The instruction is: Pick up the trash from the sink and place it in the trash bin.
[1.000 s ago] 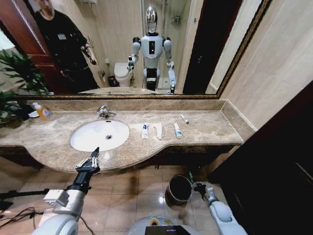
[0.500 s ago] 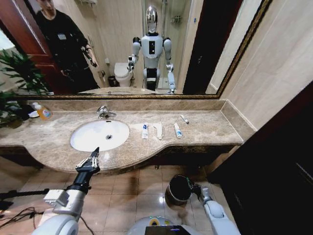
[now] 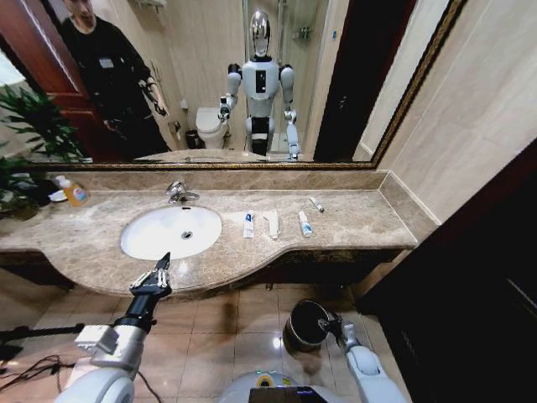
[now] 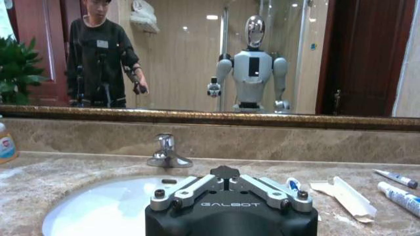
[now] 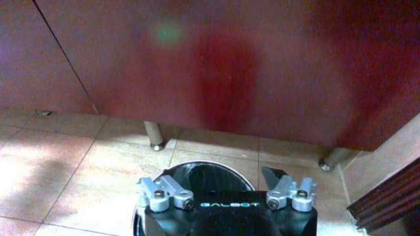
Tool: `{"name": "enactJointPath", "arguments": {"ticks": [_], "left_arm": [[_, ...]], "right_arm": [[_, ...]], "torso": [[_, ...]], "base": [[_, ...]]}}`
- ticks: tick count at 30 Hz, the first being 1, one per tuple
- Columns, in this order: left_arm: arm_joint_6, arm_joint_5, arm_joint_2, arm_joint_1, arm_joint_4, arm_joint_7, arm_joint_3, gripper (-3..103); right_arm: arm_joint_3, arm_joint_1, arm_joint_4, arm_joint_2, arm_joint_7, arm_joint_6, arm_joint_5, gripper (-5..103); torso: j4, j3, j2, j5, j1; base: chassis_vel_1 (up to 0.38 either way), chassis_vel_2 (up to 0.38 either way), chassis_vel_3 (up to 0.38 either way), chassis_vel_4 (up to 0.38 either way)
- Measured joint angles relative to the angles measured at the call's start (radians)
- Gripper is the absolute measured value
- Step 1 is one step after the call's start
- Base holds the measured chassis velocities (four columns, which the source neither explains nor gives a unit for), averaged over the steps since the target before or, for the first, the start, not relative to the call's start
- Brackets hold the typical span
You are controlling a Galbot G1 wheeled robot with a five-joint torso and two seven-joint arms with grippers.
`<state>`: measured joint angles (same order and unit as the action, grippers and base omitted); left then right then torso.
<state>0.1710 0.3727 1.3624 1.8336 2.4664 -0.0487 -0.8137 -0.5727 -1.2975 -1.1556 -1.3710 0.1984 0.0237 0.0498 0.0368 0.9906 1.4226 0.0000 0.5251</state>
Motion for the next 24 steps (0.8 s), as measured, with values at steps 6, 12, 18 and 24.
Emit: {"name": "enactJointPath", "arguments": {"ticks": [6,12,18,24], "left_arm": [[0.000,0.000,0.000,0.000,0.000,0.000,0.000,0],[0.000,0.000,0.000,0.000,0.000,0.000,0.000,0],[0.000,0.000,0.000,0.000,0.000,0.000,0.000,0],[0.000,0.000,0.000,0.000,0.000,0.000,0.000,0]], "right_arm": [[-0.003,-0.004,-0.003,-0.001,0.000,0.000,0.002,100],[-0.004,-0.007,-0.010,-0.004,-0.003,0.000,0.002,100],[-0.009,-0.014,-0.026,-0.007,-0.003,0.005,0.011,100],[-0.013,-0.051,-0.126,0.010,-0.005,0.042,0.119,100]], "torso": [[0.0000,0.000,0.000,0.0000,0.000],[0.0000,0.000,0.000,0.0000,0.000],[0.0000,0.000,0.000,0.0001,0.000],[0.0001,0.000,0.000,0.0000,0.000]], "base": [[0.000,0.000,0.000,0.000],[0.000,0.000,0.000,0.000],[0.000,0.000,0.000,0.000],[0.000,0.000,0.000,0.000]]}}
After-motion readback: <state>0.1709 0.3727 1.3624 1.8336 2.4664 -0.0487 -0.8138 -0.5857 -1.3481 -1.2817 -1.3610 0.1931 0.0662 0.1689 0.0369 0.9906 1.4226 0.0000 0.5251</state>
